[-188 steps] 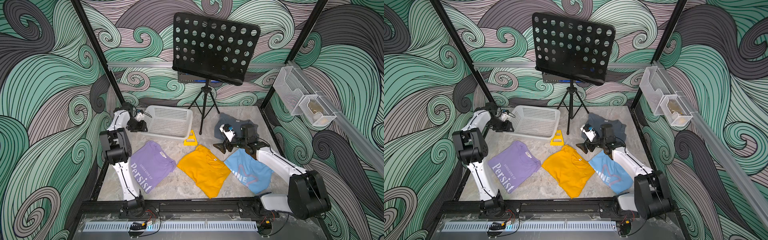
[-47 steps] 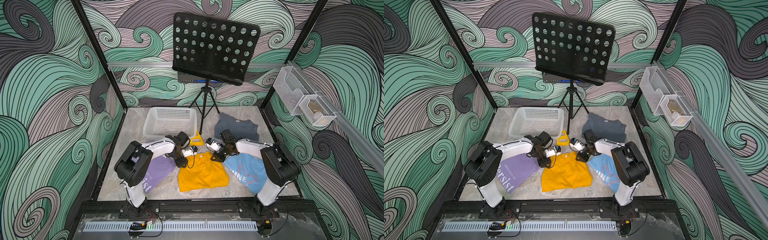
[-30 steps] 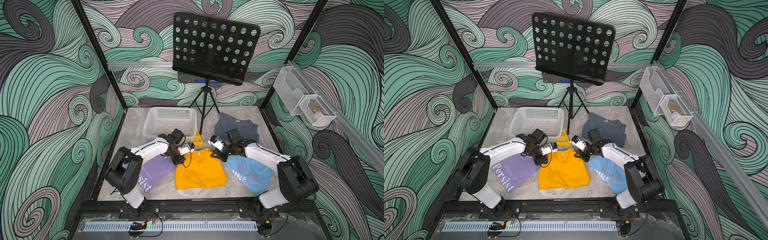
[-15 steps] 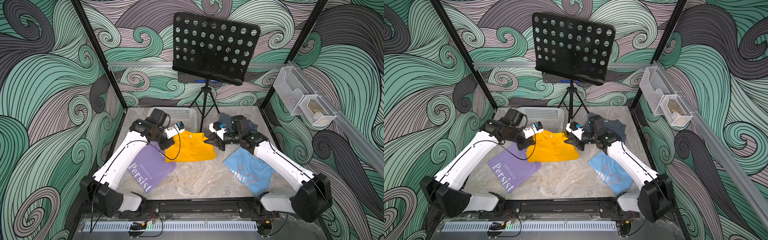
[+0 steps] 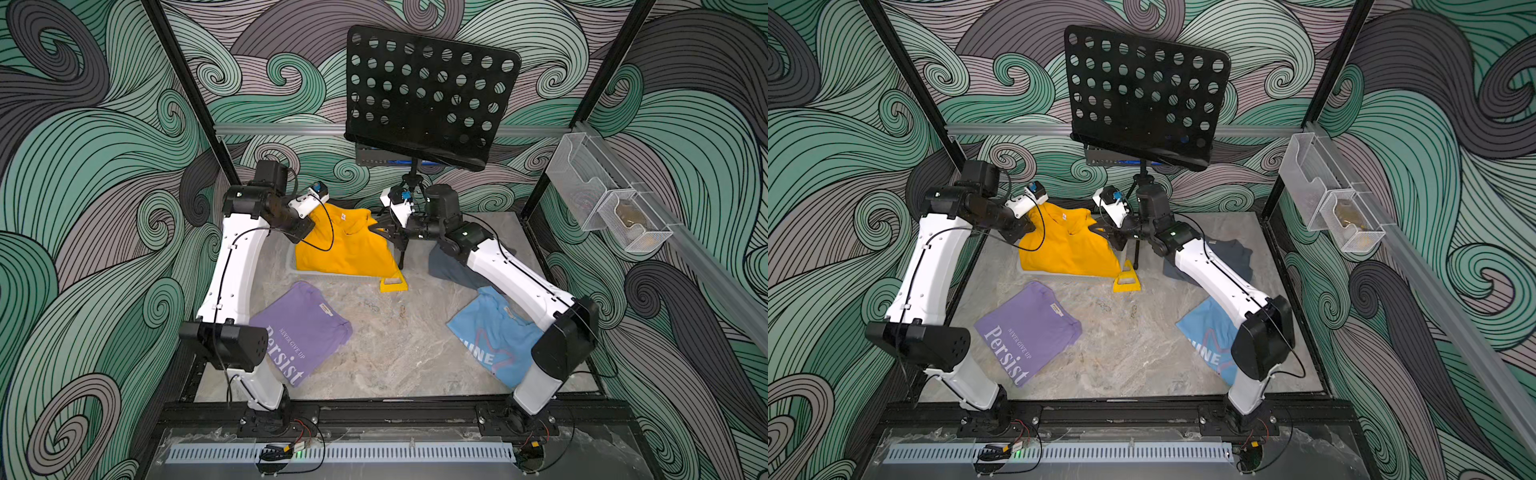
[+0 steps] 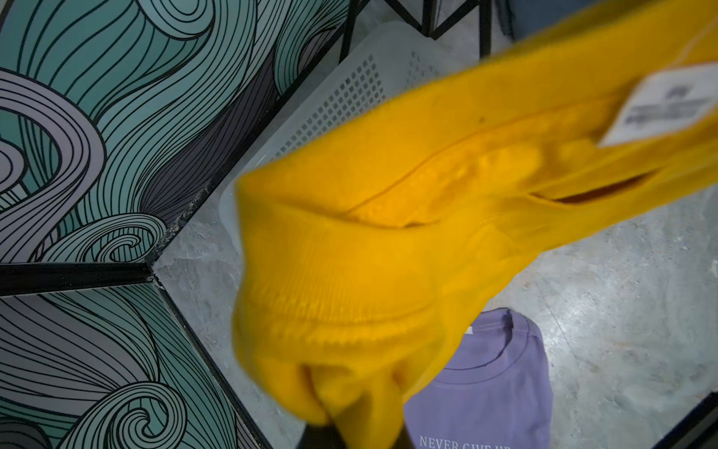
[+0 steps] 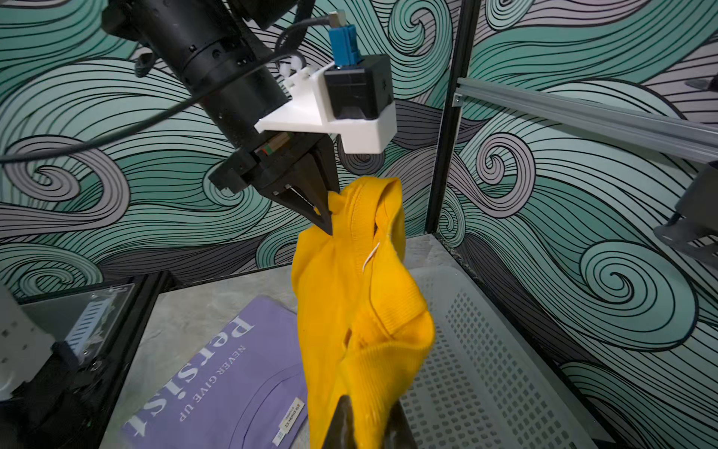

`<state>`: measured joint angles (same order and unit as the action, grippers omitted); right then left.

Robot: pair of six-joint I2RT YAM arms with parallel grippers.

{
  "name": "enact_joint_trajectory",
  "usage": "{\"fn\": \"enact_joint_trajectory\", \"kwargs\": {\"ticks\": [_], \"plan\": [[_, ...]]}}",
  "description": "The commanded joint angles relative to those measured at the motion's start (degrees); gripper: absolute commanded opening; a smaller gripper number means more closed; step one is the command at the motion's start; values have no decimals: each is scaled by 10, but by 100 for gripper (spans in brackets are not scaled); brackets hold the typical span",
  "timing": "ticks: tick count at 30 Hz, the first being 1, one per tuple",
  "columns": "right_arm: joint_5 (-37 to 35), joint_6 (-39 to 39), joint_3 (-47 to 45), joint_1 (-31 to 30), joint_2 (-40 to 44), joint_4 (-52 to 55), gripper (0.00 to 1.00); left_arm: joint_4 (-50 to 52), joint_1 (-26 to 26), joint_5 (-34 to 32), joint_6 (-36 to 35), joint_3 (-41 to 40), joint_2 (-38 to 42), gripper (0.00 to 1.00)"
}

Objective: Put the folded t-shirts into the basket
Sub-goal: Place the T-shirt in the bin.

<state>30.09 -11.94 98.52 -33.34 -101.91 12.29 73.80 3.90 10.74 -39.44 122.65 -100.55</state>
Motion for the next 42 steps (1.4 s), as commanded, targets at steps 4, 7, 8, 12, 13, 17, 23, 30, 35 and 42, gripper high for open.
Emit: {"fn": "enact_joint_trajectory", "kwargs": {"ticks": [4,7,8,12,13,17,23,30,35,42], "plan": [[-23,37,99,14,-87,-14,0,-5,-20,-6,8,78,-86,0],[-20,35,132,20,-131,-10,0,-27,-22,-6,9,78,-112,0],[-20,35,139,21,-143,-8,0,-31,-22,-6,10,78,-120,0],[-17,37,156,21,-177,0,0,-25,-22,-10,1,80,-152,0],[-17,39,155,20,-178,-1,0,-20,-23,-14,-4,80,-158,0],[-13,46,137,14,-200,-12,0,4,-24,-28,-20,80,-173,0],[-16,54,112,8,-217,-22,0,36,-25,-53,-40,79,-201,0],[-38,56,107,12,-254,-27,0,24,-26,-76,-47,85,-251,0],[-61,52,136,22,-301,-22,0,-8,-24,-81,-46,109,-294,4],[-127,29,239,35,-387,-12,31,-123,-21,-119,-31,122,-347,35]]}}
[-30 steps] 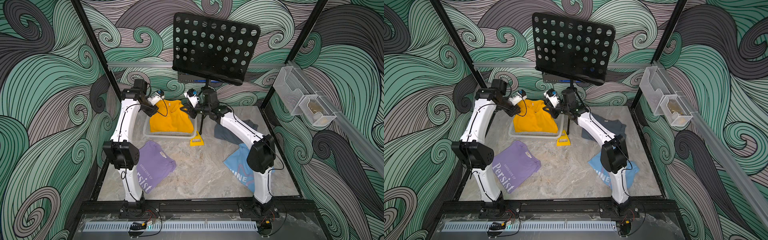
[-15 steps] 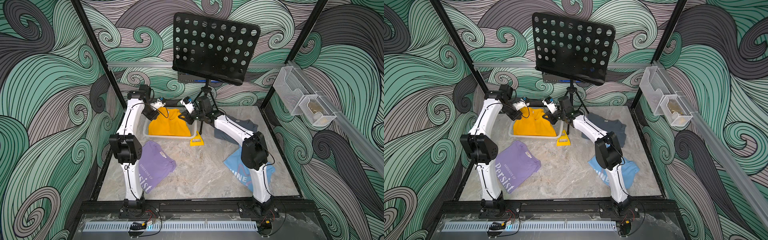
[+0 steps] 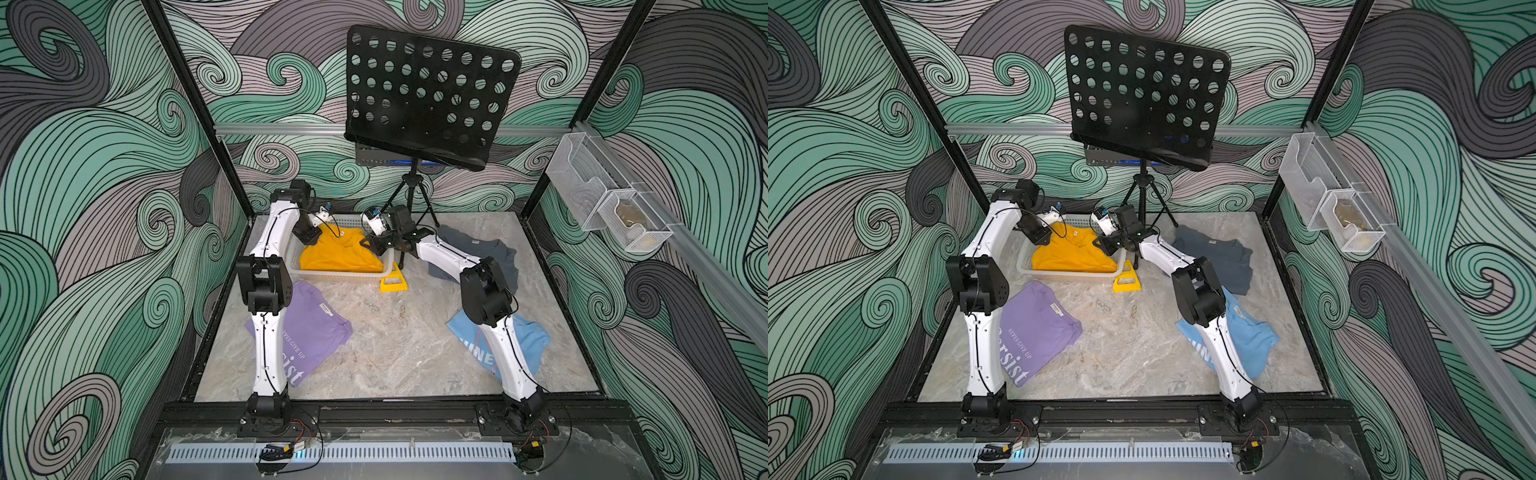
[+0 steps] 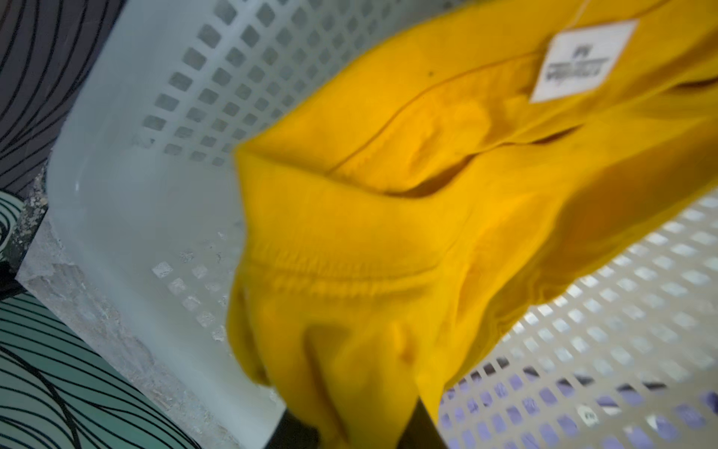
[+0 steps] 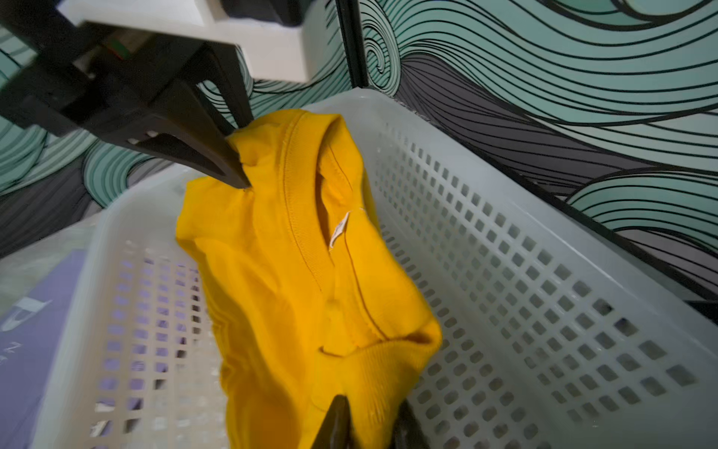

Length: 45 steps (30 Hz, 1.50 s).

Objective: Put the folded t-shirts into the basket
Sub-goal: Place the T-shirt in the bin, then move the T-shirt to the center of the board.

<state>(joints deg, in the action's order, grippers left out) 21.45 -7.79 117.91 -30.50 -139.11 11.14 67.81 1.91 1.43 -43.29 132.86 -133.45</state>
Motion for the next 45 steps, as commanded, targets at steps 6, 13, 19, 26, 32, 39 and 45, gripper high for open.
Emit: {"fn": "enact_joint_trajectory", "kwargs": {"ticks": [6,13,19,26,32,39,45], "plan": [[-120,-44,125,11,-54,15,53,-112,16,-52,53,20,-16,61],[-70,-69,119,11,9,53,63,-106,21,-55,105,-4,63,78],[-33,-121,-18,0,139,62,69,-44,18,-40,104,-112,182,79],[41,-169,-266,4,352,37,79,-52,15,34,3,-445,428,78],[78,-227,-441,25,486,59,80,-95,32,75,-134,-723,588,82],[96,-230,-559,87,567,75,79,-166,134,54,-105,-825,539,74],[103,-240,-587,162,592,123,78,-164,200,35,-20,-784,409,58]]}}
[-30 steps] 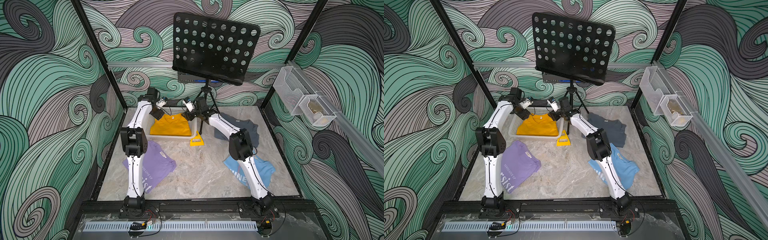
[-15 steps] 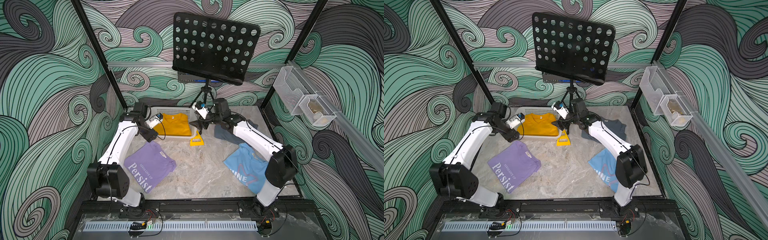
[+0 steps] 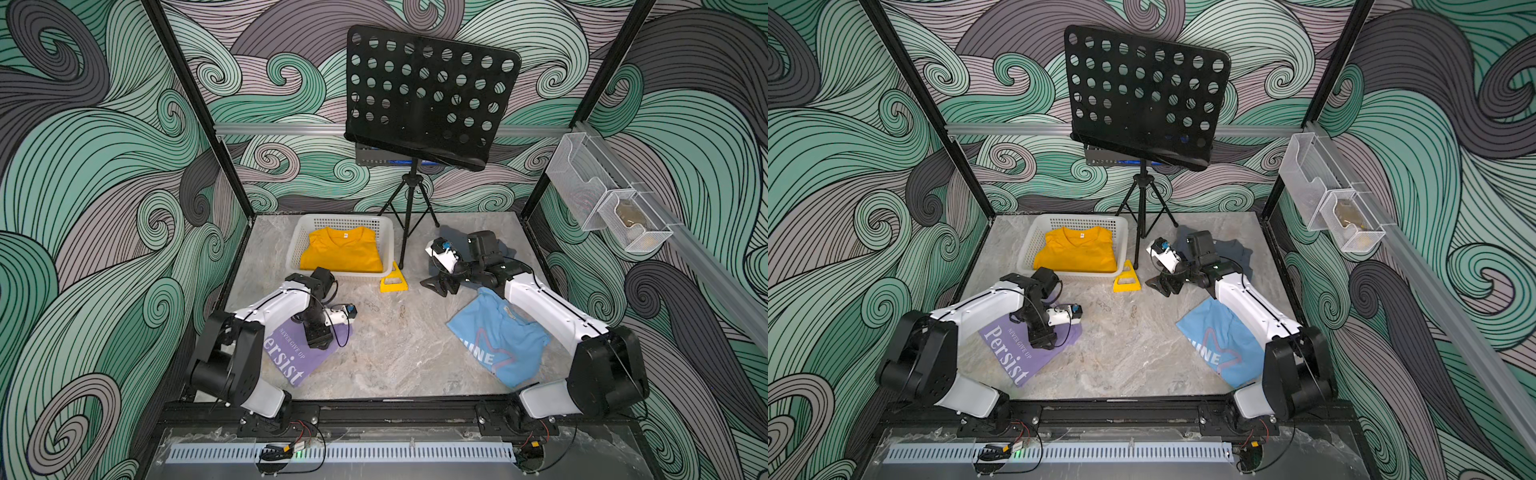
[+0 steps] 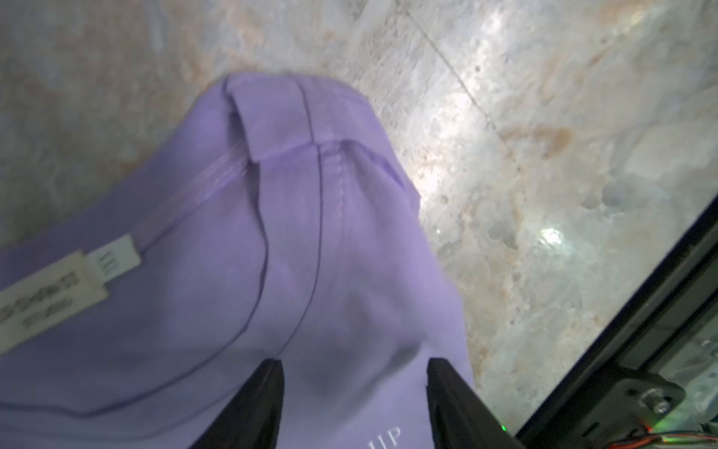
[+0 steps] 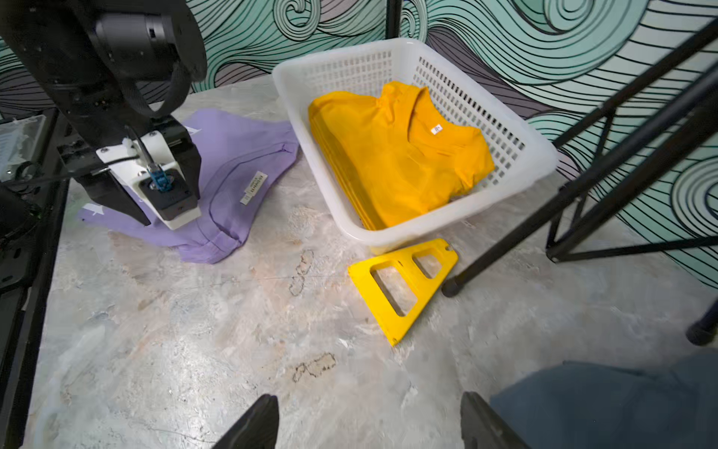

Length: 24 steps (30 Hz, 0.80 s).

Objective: Put the folded t-shirts into the basket
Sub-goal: Move the T-shirt to the center of the board.

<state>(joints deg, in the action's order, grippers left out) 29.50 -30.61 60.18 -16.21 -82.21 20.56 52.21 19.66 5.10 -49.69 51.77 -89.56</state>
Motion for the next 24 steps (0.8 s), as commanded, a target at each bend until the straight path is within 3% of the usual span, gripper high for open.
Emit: {"fn": "enact_joint_trajectory", "kwargs": {"ticks": [1,8,13,17,21,24], "plan": [[22,-14,-18,33,30,29,78,-5,35,5,56,35,-44,57],[5,-26,-53,97,68,44,78,11,132,76,224,132,-161,44],[-39,-37,-62,100,60,49,78,-16,197,134,345,243,-237,46],[-48,-28,-63,100,36,48,78,-46,221,209,411,319,-239,49],[-31,-29,-60,99,1,55,77,-50,205,241,389,314,-174,58],[-21,-34,-68,91,-16,49,77,-8,185,189,282,256,-98,63]]}}
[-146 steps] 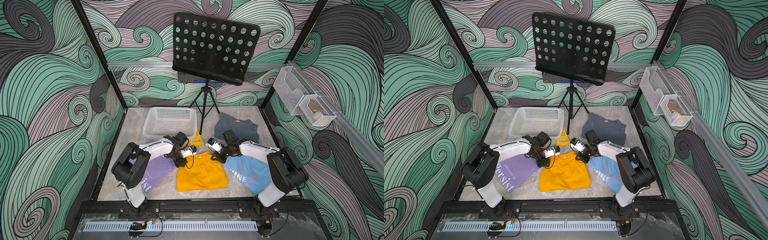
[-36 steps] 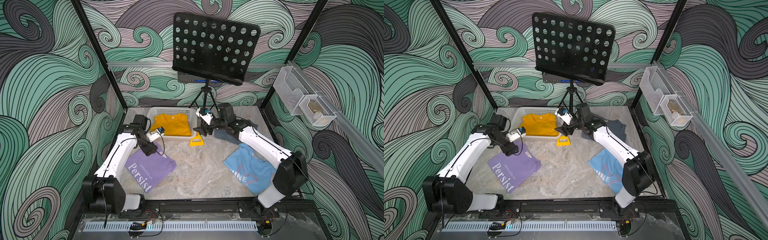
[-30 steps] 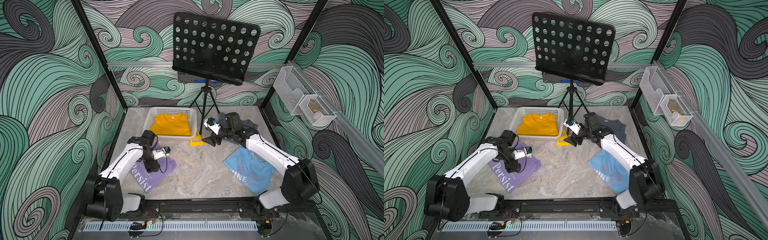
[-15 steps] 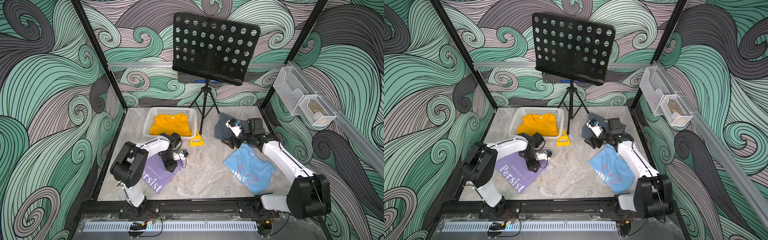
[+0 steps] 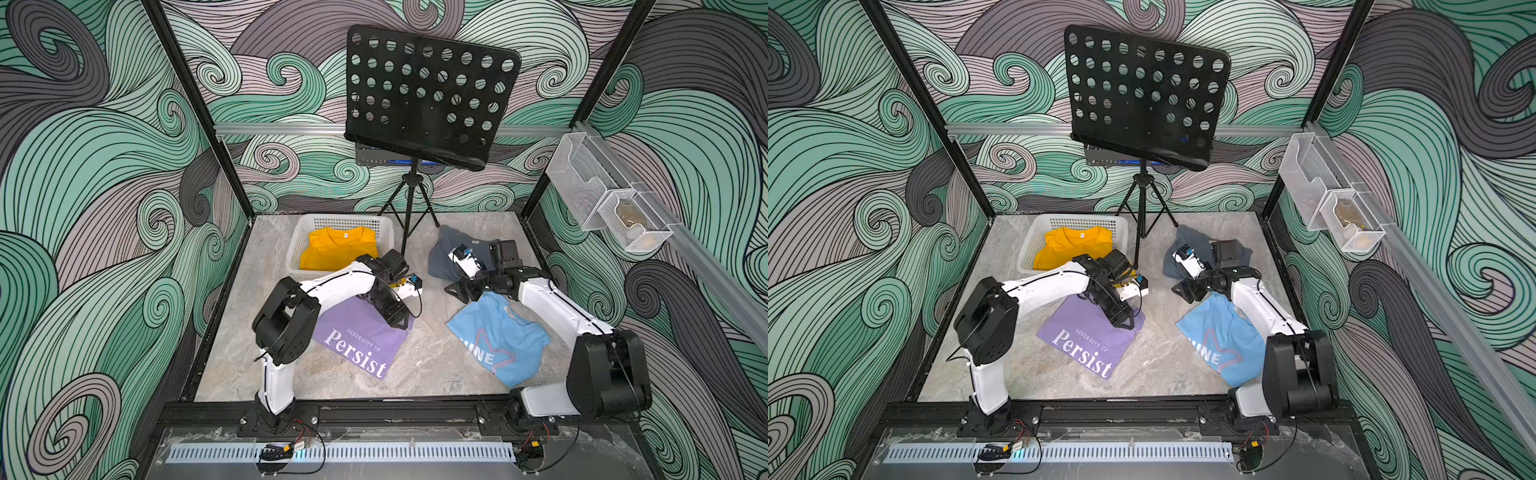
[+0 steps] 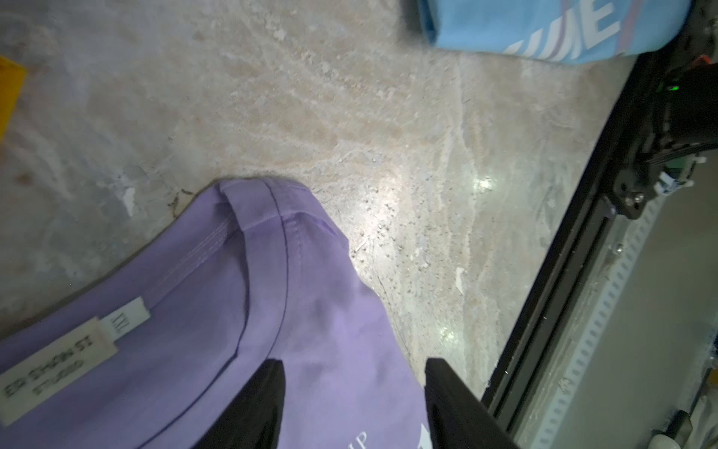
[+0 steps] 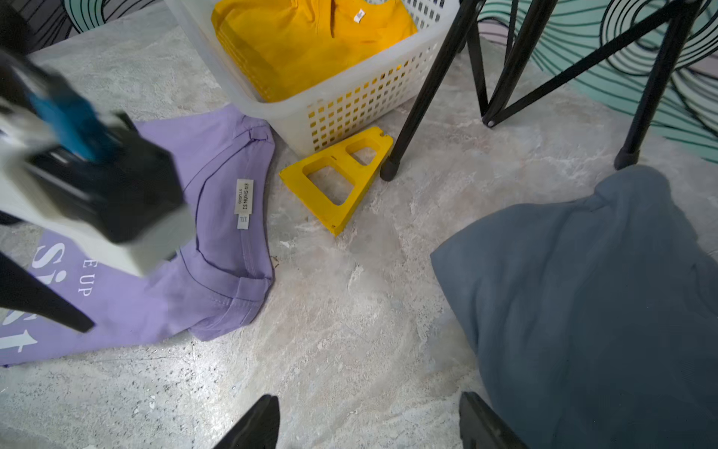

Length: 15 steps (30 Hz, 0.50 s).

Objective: Put the folded t-shirts into the basket
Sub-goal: Move the T-shirt to the center of the board.

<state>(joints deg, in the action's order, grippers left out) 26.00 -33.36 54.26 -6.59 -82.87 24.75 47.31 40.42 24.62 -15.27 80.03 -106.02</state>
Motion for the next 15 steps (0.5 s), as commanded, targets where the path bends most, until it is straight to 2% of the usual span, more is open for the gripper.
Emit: {"fn": "enact_joint_trajectory", "kwargs": {"ticks": [1,4,8,11,15], "plan": [[14,-8,-12,-15,-15,4,77,47,-33,-46,-99,-61,90,63],[13,-13,-25,-60,-32,-7,77,42,-75,-142,-182,-157,148,63],[10,-7,-33,-141,-66,-25,74,49,-128,-177,-240,-211,152,62],[-4,2,-35,-182,-95,-44,72,65,-126,-152,-258,-229,118,62],[-17,5,-32,-193,-111,-47,70,97,-105,-100,-251,-239,82,62]]}}
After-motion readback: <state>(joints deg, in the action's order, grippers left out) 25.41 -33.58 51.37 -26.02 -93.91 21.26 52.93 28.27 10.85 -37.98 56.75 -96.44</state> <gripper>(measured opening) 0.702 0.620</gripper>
